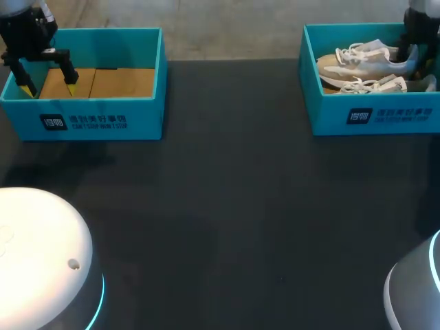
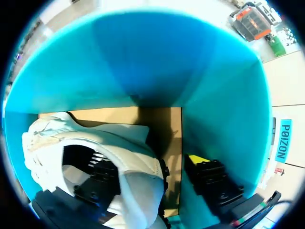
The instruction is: Take the shoe out of the shoebox, open the shoe tongue, remove and reinsert the insole, then place the shoe into the shoebox
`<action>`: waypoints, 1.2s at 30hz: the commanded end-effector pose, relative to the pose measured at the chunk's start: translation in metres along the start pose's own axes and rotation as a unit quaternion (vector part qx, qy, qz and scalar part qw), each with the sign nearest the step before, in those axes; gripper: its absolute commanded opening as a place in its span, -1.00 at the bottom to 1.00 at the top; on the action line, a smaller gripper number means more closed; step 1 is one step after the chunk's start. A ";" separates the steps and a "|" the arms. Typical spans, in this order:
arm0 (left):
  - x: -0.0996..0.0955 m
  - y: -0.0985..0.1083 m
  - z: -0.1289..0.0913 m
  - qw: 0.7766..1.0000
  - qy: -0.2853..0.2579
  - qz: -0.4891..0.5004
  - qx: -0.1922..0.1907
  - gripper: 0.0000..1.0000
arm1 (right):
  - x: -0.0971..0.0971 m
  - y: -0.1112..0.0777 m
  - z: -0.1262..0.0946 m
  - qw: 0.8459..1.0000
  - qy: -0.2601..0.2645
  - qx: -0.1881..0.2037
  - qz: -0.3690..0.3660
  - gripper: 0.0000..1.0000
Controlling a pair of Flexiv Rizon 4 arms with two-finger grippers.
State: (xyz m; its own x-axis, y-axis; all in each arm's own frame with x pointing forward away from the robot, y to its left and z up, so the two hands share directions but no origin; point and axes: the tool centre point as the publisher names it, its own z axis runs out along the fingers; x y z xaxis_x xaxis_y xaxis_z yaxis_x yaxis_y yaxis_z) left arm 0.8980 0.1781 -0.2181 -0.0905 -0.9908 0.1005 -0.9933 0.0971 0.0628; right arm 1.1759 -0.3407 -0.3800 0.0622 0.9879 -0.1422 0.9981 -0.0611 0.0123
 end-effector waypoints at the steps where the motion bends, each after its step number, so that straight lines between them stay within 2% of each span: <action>1: 0.000 0.001 0.000 1.000 -0.001 0.000 0.001 1.00 | 0.003 0.005 -0.021 0.999 -0.002 0.046 -0.002 1.00; 13: 0.000 0.001 0.000 1.000 -0.001 0.000 0.001 1.00 | 0.019 -0.020 -0.089 1.000 0.013 0.025 0.000 1.00; 21: 0.000 0.001 0.000 1.000 -0.001 0.000 0.001 1.00 | 0.029 -0.053 -0.137 0.998 0.050 0.019 0.010 1.00; 30: 0.000 0.001 0.000 1.000 -0.001 0.000 0.001 1.00 | 0.047 -0.089 -0.170 0.998 0.047 0.021 0.020 1.00; 36: 0.000 0.001 0.000 1.000 -0.001 0.000 0.001 1.00 | 0.058 -0.111 -0.180 0.999 0.048 0.011 0.021 1.00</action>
State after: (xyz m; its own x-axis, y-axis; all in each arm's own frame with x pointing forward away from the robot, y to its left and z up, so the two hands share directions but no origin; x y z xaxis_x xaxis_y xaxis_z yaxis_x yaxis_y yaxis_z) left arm 0.8980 0.1781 -0.2181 -0.0905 -0.9908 0.1005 -0.9933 0.0971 0.0628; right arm 1.1110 -0.2593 -0.2174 0.1035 0.9938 -0.0403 0.9829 -0.1084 -0.1491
